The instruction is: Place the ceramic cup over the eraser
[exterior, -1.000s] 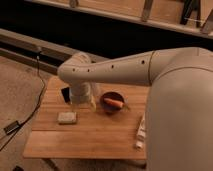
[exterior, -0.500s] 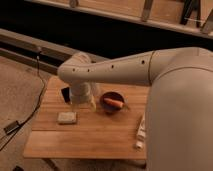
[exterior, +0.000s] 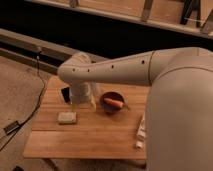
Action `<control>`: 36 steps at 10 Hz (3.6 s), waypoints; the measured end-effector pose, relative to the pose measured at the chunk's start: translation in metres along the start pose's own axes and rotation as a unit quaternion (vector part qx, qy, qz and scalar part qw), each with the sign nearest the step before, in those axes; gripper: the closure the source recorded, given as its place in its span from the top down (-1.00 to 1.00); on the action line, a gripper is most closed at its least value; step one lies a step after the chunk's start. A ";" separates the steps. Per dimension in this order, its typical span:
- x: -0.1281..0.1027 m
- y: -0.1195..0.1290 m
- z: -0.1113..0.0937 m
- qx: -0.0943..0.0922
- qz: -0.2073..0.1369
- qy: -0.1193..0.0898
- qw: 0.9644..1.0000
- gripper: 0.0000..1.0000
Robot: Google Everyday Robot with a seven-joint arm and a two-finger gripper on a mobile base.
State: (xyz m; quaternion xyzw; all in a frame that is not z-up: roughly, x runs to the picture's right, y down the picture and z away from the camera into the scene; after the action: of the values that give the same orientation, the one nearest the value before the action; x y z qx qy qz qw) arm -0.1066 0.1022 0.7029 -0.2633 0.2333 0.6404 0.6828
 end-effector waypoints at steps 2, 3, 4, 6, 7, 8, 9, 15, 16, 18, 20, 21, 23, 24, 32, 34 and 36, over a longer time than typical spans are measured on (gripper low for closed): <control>0.000 0.000 0.000 0.000 0.000 0.000 1.000 0.30; 0.000 0.000 0.000 0.000 0.000 0.000 1.000 0.30; 0.000 0.000 0.000 0.000 0.000 0.000 1.000 0.30; 0.000 0.000 0.000 0.000 0.000 0.000 1.000 0.30; 0.000 0.000 0.000 0.000 0.000 0.000 1.000 0.30; 0.000 0.000 0.000 0.000 0.000 0.000 1.000 0.30; 0.000 0.000 0.000 0.000 0.000 0.000 1.000 0.30; -0.051 -0.048 0.011 0.007 -0.001 -0.035 0.999 0.30; -0.063 -0.058 0.015 0.007 -0.005 -0.038 0.999 0.30; -0.083 -0.067 0.020 0.002 -0.017 -0.039 0.999 0.30; -0.102 -0.069 0.023 -0.002 -0.038 -0.033 0.999 0.30; -0.112 -0.068 0.024 -0.002 -0.051 -0.029 0.998 0.30; -0.132 -0.068 0.027 -0.001 -0.072 -0.022 0.997 0.30; -0.142 -0.070 0.031 0.001 -0.081 -0.018 0.997 0.30; -0.225 -0.061 0.062 -0.004 -0.135 -0.016 0.991 0.30; -0.236 -0.059 0.067 -0.005 -0.140 -0.014 0.990 0.30; -0.247 -0.059 0.070 -0.006 -0.144 -0.014 0.989 0.30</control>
State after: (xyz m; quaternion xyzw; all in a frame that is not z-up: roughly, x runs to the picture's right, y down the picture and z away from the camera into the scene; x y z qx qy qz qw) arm -0.0664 -0.0397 0.9209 -0.2888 0.1797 0.5405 0.7695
